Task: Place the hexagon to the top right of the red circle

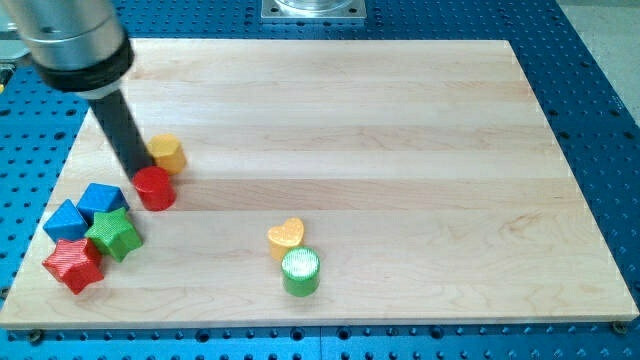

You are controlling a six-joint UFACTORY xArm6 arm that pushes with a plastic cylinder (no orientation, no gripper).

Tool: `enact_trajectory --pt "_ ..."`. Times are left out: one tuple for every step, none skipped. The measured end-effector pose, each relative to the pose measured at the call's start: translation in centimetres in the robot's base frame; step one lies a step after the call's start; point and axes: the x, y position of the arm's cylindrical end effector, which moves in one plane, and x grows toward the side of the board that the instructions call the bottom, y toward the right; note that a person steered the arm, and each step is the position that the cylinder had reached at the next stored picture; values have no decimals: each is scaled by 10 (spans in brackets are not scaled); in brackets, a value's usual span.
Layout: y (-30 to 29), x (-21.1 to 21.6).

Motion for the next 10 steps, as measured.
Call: enact_trajectory --pt "-14 -35" --pt "20 -47" --pt "21 -85" --pt "65 -55" --pt "106 -38" --pt "68 -78" --pt "44 -49" --pt "61 -26" --pt "84 -25" --pt "174 25"
